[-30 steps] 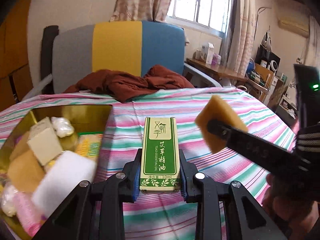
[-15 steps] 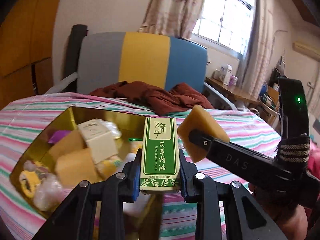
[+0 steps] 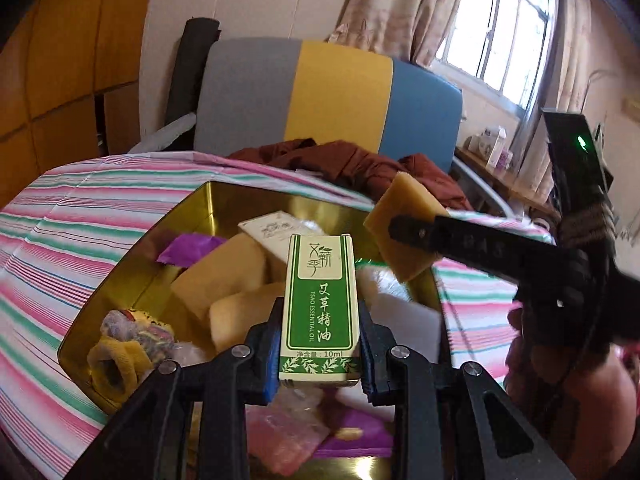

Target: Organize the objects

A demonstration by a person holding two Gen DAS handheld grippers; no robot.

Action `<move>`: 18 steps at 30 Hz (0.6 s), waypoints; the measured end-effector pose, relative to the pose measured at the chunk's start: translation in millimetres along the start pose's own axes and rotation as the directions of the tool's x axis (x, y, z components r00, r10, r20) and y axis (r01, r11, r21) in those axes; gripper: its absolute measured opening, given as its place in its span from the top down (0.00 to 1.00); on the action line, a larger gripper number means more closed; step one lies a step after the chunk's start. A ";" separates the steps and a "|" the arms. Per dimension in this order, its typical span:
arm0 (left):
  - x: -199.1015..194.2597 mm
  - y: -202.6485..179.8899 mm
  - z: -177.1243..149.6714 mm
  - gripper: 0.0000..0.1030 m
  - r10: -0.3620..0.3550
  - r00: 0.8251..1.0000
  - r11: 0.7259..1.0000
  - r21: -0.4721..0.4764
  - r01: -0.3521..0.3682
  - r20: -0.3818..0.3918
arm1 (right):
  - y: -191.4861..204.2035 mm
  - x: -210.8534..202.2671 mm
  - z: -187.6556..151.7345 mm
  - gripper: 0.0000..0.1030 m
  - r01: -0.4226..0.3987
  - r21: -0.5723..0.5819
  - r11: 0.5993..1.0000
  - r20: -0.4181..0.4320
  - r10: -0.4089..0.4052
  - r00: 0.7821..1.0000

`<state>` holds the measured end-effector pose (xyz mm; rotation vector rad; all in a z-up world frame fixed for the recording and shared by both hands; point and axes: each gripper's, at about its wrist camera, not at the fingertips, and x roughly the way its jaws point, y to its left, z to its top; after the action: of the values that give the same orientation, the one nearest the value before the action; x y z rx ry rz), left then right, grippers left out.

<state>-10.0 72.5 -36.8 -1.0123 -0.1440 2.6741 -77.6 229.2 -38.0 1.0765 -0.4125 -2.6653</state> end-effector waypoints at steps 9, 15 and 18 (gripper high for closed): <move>10.9 7.8 -8.2 0.40 -0.014 0.998 1.000 -0.019 0.013 -0.054 | 0.4 22.3 0.2 0.38 0.028 0.032 0.999 -0.050 -0.027 0.998; -2.0 7.6 -7.9 0.14 0.000 1.000 0.999 -0.049 0.000 -0.010 | 0.9 7.3 -5.2 0.38 0.048 0.011 0.999 -0.034 -0.047 0.998; -9.6 8.2 -7.5 0.05 0.030 1.000 0.998 -0.055 -0.029 0.003 | 4.5 2.0 -11.3 0.38 0.060 0.007 0.998 -0.044 -0.060 0.997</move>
<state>0.0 61.8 -37.8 -1.0329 -0.2060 2.7128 -70.5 222.4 -45.5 1.1651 -0.3896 -2.6888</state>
